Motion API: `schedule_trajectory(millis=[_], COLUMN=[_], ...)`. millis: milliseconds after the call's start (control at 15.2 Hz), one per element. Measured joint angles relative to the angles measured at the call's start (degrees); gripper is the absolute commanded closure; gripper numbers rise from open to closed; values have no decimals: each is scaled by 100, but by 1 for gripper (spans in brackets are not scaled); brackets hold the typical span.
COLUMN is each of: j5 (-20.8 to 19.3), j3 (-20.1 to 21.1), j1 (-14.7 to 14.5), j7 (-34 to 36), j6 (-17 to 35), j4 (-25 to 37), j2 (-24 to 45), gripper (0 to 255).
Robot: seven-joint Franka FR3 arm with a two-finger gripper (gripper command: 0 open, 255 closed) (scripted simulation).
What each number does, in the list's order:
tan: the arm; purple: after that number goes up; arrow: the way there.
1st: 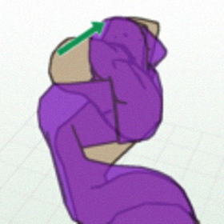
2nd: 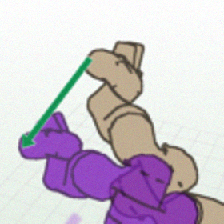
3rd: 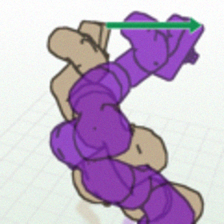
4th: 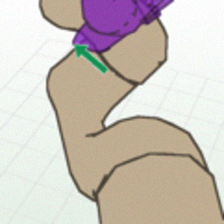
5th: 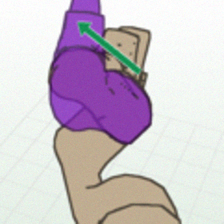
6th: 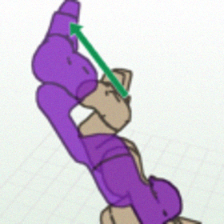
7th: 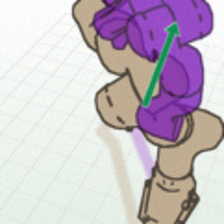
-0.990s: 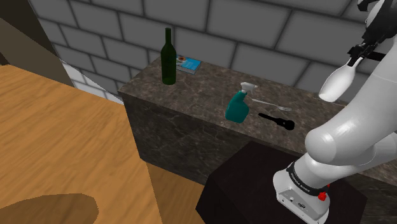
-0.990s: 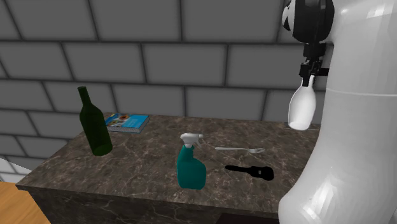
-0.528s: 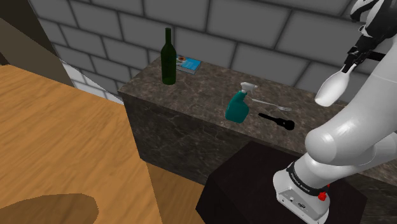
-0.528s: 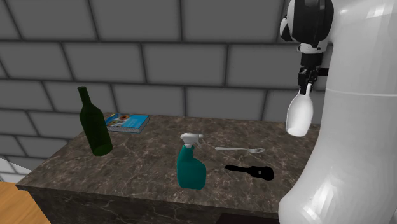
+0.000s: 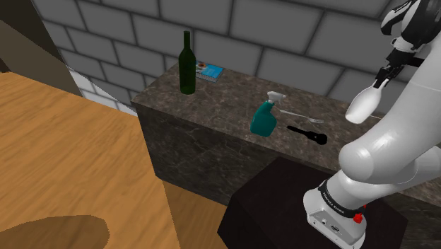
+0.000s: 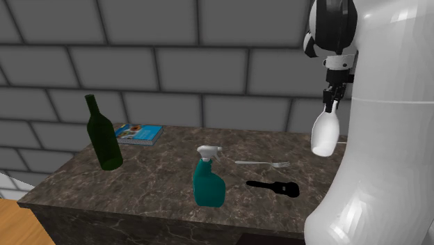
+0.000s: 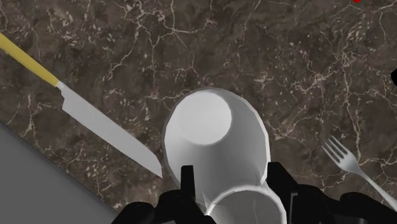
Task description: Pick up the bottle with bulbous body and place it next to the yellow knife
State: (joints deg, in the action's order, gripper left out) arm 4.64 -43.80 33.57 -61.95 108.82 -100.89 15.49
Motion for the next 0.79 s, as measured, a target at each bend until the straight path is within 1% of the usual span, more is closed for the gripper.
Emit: schedule_trajectory(millis=[132, 462, 528, 792], j5=[10, 13, 13, 12], j3=[8, 10, 10, 10], j1=[-6, -9, -9, -10], j7=[2, 6, 6, 6], j6=[110, 144, 145, 147], j4=[-103, -134, -135, -135], j2=[11, 13, 13, 11], gripper=[255, 255, 0, 0])
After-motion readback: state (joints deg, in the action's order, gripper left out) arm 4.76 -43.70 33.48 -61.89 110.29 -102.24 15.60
